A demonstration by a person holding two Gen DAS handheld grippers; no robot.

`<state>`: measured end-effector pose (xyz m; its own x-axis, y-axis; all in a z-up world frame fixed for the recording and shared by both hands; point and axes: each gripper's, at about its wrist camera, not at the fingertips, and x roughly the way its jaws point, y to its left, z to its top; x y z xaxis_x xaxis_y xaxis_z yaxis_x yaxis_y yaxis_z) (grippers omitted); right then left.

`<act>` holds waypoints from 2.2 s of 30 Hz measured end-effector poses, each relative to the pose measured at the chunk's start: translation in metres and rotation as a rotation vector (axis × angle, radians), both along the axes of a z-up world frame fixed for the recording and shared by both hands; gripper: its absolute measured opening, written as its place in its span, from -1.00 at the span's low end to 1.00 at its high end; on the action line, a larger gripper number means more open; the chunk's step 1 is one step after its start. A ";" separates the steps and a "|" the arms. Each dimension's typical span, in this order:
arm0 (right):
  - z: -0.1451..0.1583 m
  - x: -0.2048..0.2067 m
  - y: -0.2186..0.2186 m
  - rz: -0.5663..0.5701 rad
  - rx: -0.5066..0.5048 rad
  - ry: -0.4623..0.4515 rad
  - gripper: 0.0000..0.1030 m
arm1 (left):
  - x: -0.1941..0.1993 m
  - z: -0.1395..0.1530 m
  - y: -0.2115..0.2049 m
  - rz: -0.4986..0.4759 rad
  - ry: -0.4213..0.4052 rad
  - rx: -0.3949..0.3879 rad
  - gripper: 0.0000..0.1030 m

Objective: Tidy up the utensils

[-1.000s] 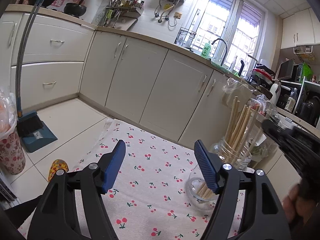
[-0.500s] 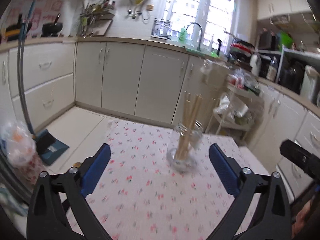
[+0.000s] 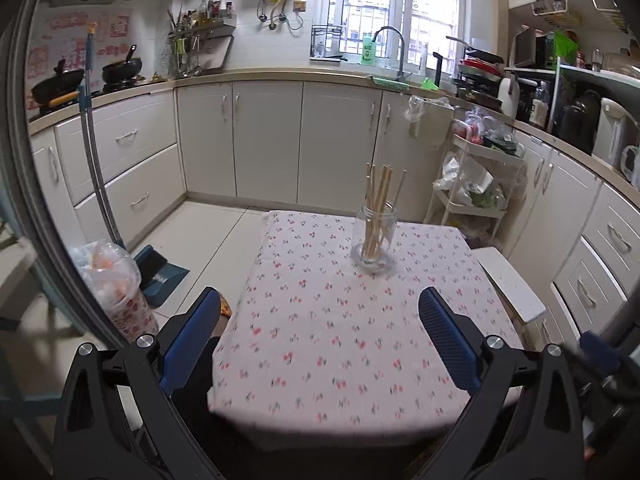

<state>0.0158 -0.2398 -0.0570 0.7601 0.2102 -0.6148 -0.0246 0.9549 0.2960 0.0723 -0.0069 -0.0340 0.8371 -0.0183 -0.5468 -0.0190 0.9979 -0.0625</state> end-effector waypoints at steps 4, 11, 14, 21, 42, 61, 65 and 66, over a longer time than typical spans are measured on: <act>-0.003 -0.028 0.007 -0.002 0.007 0.029 0.86 | -0.037 0.009 -0.004 -0.024 0.005 0.007 0.85; 0.004 -0.059 0.004 -0.026 0.004 0.015 0.86 | -0.071 0.017 0.001 -0.016 -0.001 -0.019 0.85; 0.008 -0.064 0.005 -0.024 0.010 0.009 0.86 | -0.077 0.022 0.003 -0.017 -0.008 -0.021 0.85; 0.021 -0.074 0.008 -0.023 -0.013 -0.025 0.86 | -0.082 0.031 0.002 -0.022 0.008 -0.027 0.85; 0.040 -0.086 0.012 -0.020 -0.026 -0.065 0.86 | -0.097 0.036 0.011 0.016 0.006 -0.001 0.85; 0.038 -0.083 0.017 -0.002 -0.030 -0.047 0.86 | -0.091 0.030 0.015 0.015 0.023 -0.002 0.85; 0.036 -0.083 0.017 -0.002 -0.029 -0.046 0.86 | -0.091 0.030 0.015 0.014 0.023 0.000 0.85; 0.035 -0.083 0.018 -0.002 -0.029 -0.045 0.86 | -0.091 0.030 0.015 0.014 0.023 0.001 0.85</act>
